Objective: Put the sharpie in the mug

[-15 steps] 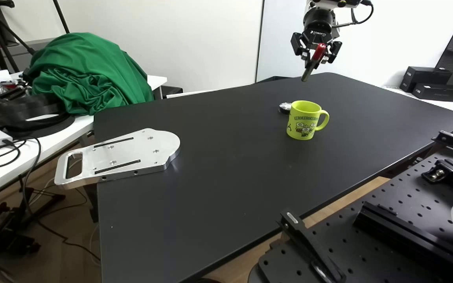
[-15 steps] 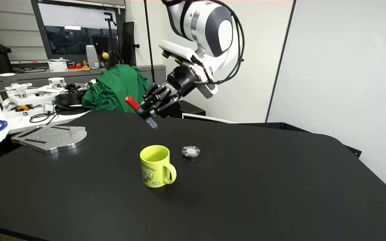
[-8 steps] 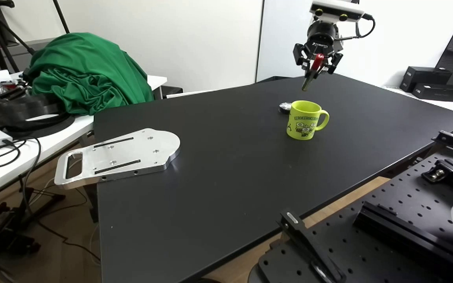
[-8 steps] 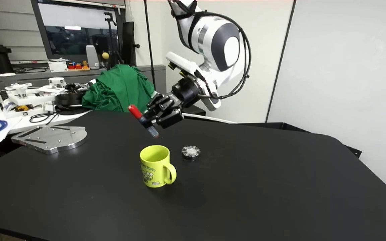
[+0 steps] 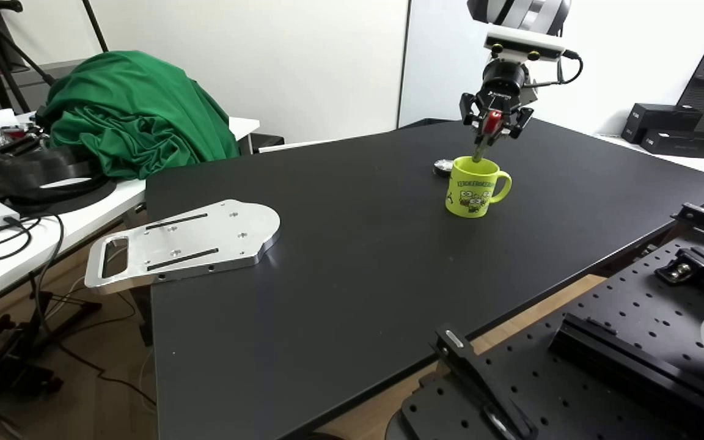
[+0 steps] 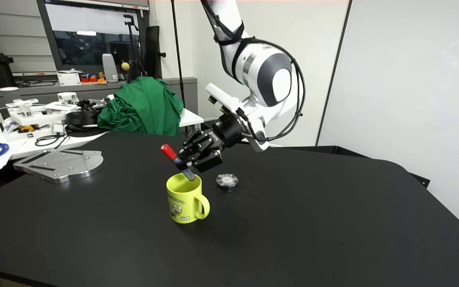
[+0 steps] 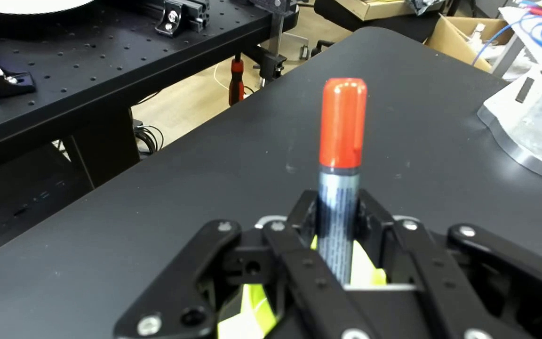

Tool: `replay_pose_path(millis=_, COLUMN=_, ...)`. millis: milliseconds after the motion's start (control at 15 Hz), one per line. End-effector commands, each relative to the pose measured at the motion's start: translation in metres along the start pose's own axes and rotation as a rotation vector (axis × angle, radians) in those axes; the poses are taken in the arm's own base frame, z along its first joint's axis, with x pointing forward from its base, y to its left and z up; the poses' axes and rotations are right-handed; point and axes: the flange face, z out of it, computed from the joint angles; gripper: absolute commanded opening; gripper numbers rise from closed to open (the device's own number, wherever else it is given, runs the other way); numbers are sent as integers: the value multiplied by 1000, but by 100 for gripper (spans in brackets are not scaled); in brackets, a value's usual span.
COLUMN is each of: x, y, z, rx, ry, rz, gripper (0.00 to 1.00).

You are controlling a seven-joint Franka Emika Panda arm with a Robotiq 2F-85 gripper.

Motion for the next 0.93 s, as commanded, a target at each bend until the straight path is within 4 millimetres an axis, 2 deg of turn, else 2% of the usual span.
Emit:
replay_pose_path(millis=0, x=20, y=6, z=-2, rx=24, ry=1, rz=60, gripper=6)
replay_pose_path(millis=200, x=27, y=9, z=2, rx=27, ry=-3, rz=69, gripper=6)
replay_pose_path(millis=267, x=25, y=5, z=1, rx=27, ry=-5, rz=60, gripper=50)
replay_pose_path(millis=333, x=21, y=0, z=0, rx=27, ry=-7, rz=46, gripper=51)
replay_pose_path(millis=400, x=13, y=-8, z=-4, rx=27, ry=-5, rz=25, gripper=57)
replay_pose_path(millis=600, x=-25, y=-40, z=-27, rx=30, ry=21, rz=-59, gripper=77)
replay_pose_path(millis=800, x=-76, y=-72, z=-53, rx=31, ry=55, rz=-161, gripper=97)
replay_pose_path(millis=867, x=-94, y=-80, z=-60, rx=17, ry=67, rz=-196, gripper=99)
